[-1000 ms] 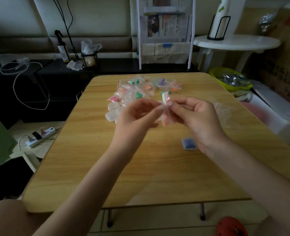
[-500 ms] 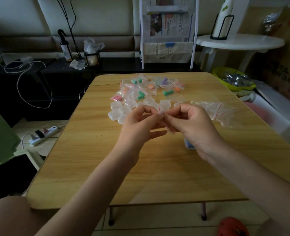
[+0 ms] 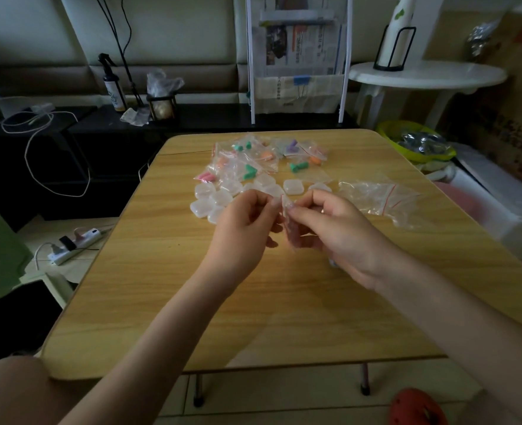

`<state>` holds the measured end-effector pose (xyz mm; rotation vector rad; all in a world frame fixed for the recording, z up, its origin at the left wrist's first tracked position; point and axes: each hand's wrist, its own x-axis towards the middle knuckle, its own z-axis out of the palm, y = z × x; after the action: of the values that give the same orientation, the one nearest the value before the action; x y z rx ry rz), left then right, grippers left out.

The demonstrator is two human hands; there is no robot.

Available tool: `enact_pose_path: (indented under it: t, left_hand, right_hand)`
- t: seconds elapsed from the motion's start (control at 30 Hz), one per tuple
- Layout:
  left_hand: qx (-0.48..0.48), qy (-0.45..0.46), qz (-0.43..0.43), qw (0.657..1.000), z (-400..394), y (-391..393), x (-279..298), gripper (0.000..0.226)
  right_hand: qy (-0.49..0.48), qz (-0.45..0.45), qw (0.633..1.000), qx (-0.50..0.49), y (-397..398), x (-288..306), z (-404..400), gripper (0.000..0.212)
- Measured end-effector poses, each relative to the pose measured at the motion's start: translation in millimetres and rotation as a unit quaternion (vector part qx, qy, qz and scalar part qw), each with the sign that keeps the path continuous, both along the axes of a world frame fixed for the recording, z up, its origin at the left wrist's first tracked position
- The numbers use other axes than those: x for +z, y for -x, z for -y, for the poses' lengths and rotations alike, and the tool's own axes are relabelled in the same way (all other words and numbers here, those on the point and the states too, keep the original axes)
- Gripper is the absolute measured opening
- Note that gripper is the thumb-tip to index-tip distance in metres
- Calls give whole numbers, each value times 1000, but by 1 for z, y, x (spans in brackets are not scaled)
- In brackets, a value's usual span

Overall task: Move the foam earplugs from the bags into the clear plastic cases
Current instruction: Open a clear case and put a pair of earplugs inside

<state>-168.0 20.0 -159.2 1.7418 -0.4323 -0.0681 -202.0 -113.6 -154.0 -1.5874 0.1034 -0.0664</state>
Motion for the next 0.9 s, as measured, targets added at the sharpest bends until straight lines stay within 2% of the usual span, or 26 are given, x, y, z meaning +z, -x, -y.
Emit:
enact_pose_path:
  t: [0.1, 0.17, 0.23, 0.33, 0.5, 0.57, 0.73, 0.9]
  left_hand:
    - [-38, 25, -44, 998, -4, -3, 3, 20]
    - [-46, 42, -63, 996, -5, -3, 5, 22]
    - [-45, 48, -65, 996, -1, 1, 4, 23]
    - [-41, 32, -10, 999, 9, 12, 0, 28]
    - [-13, 59, 81, 995, 18, 22, -15, 29]
    - [12, 35, 118, 992, 19, 22, -18, 28]
    - [76, -65, 214, 972, 16, 19, -20, 33]
    - [101, -117, 280, 948, 14, 15, -29, 28]
  right_hand:
    - [138, 24, 990, 27, 1, 4, 0, 26]
    - [222, 85, 971, 36, 3, 3, -2, 37]
    - [279, 150, 948, 17, 5, -1, -5, 38]
    - [265, 195, 944, -13, 6, -5, -9, 33]
    - [180, 193, 963, -52, 10, -13, -19, 29]
    - [173, 193, 964, -67, 12, -15, -22, 30]
    - [268, 219, 931, -112, 7, -17, -18, 34]
    - [389, 215, 887, -125, 7, -18, -10, 37]
